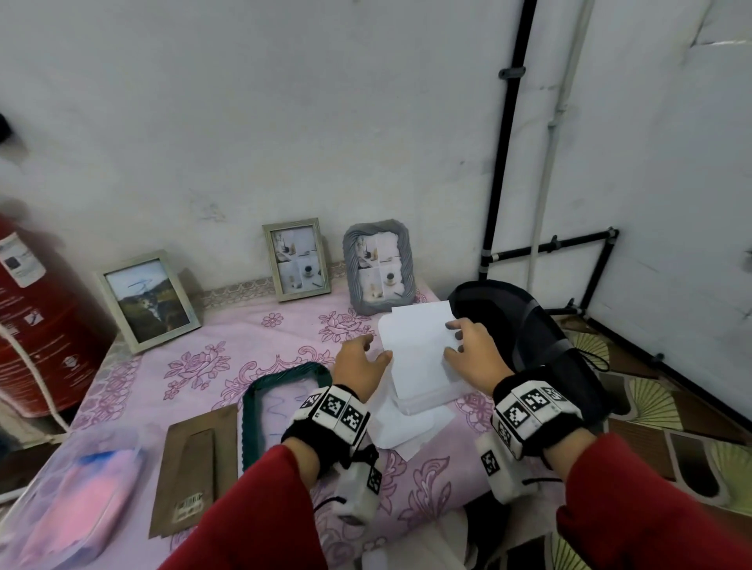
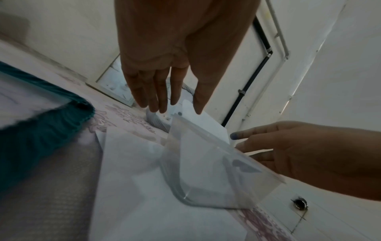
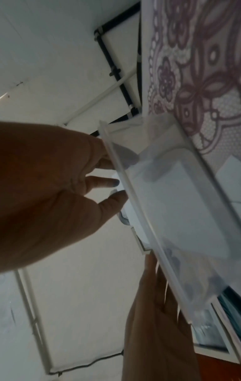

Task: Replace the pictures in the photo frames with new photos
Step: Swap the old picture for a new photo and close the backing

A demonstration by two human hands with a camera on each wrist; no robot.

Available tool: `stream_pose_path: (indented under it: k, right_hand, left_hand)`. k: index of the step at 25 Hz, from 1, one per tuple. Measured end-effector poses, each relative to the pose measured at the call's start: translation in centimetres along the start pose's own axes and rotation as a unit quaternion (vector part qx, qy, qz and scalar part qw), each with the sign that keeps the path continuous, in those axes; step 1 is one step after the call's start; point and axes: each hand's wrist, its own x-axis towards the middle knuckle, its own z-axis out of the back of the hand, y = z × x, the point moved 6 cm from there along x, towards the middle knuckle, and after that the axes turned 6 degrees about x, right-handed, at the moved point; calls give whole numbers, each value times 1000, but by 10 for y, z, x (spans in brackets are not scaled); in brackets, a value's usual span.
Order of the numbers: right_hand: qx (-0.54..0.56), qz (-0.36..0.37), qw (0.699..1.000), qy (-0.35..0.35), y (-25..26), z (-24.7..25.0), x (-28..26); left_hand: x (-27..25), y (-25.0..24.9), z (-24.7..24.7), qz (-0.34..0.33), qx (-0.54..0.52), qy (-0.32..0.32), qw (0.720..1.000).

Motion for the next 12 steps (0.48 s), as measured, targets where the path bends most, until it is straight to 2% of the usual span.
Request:
stream_pose_path:
  k: [2,5,7,12]
  right_hand:
    - [4,-8,1000,12,-3,-6,2]
    - [27,-10,1000,4,-5,-7,4]
    - [54,-9,998,-22,-6,-3,4]
    - [139,31,985,-98,10,11,2]
  left_hand:
    - [4,-3,-6,11,15,18,1000]
    - [3,-10,-6,-7,-6,-30,1000]
    - [-2,-15,-3,-22,-50,-67,996]
    - [-9,-28,8,-34,-198,-76,977]
